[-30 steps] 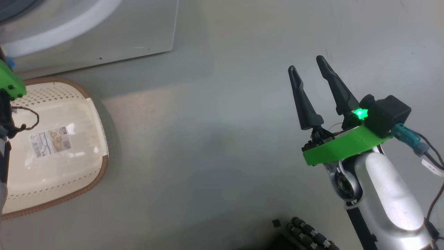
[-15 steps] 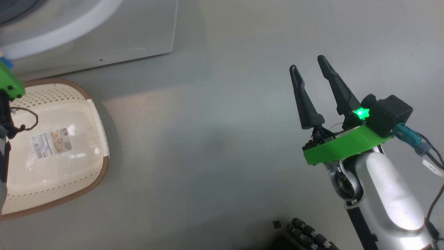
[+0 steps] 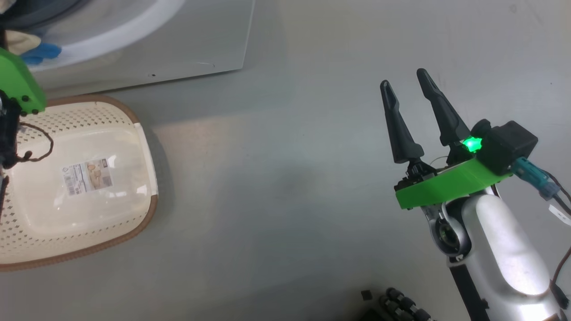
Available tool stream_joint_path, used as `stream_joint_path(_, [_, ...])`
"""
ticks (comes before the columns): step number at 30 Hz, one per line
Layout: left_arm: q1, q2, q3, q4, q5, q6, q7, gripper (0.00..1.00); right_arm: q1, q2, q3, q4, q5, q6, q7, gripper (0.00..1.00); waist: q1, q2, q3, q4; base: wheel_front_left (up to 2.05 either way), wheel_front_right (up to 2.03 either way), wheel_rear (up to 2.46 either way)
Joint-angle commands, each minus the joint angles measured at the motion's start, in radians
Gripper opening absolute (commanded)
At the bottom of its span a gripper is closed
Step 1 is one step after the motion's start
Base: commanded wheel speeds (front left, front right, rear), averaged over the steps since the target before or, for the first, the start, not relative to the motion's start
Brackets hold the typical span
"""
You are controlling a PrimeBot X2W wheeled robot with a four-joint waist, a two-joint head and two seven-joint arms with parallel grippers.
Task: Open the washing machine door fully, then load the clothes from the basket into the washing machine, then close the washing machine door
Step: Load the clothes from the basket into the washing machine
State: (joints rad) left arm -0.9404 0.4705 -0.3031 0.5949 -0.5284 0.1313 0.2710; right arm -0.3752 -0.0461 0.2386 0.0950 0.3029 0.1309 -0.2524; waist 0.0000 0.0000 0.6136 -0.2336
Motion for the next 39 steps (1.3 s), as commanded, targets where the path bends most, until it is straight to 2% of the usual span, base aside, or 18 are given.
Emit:
stream_joint_path(1, [0.004, 0.077, 0.031, -0.106, -0.005, 0.002, 0.04, 0.0, 0.018, -0.004, 0.012, -0.034, -0.007, 0.0, -0.009, 1.0, 0.0, 0.0, -0.001, 0.003, 0.0, 0.0, 0.0])
stream_joint_path(8, [0.02, 0.182, 0.092, -0.401, -0.049, 0.041, 0.195, 0.0, 0.008, -0.004, 0.027, -0.039, 0.004, 0.0, -0.009, 1.0, 0.0, 0.0, 0.013, -0.011, 0.0, 0.0, 0.0])
stream_joint_path(9, [0.02, 0.182, 0.092, -0.401, -0.049, 0.041, 0.195, 0.0, 0.008, -0.004, 0.027, -0.039, 0.004, 0.0, -0.009, 1.0, 0.0, 0.0, 0.013, -0.011, 0.0, 0.0, 0.0])
stream_joint_path(11, [0.007, 0.224, 0.1, -0.432, -0.04, 0.049, 0.236, 0.0, 0.003, -0.004, 0.035, -0.041, 0.008, 0.0, -0.009, 1.0, 0.0, 0.0, 0.022, -0.022, 0.0, 0.0, 0.0])
stream_joint_path(15, [-0.044, 0.266, 0.117, -0.443, -0.041, 0.056, 0.288, 0.0, -0.007, -0.004, 0.042, -0.043, 0.015, 0.0, -0.009, 1.0, 0.0, 0.0, 0.04, -0.047, 0.0, 0.0, 0.0])
stream_joint_path(22, [-0.162, 0.315, 0.112, -0.344, -0.012, 0.031, 0.304, 0.0, -0.02, -0.004, 0.061, -0.054, 0.038, 0.0, -0.009, 1.0, 0.0, 0.0, 0.082, -0.1, 0.0, 0.0, 0.0])
stream_joint_path(29, [-0.299, 0.354, 0.085, -0.214, 0.048, -0.017, 0.244, 0.0, -0.033, -0.004, 0.078, -0.077, 0.057, 0.0, -0.009, 1.0, 0.0, 0.0, 0.142, -0.153, 0.0, 0.0, 0.0])
stream_joint_path(36, [-0.458, 0.367, 0.06, -0.093, 0.119, -0.065, 0.083, 0.0, -0.044, -0.004, 0.094, -0.094, 0.079, 0.0, -0.009, 1.0, 0.0, 0.0, 0.205, -0.195, 0.0, 0.0, 0.0])
stream_joint_path(39, [-0.515, 0.36, 0.061, -0.04, 0.136, -0.069, -0.002, 0.0, -0.047, -0.004, 0.097, -0.099, 0.086, 0.0, -0.009, 1.0, 0.0, 0.0, 0.223, -0.206, 0.0, 0.0, 0.0])
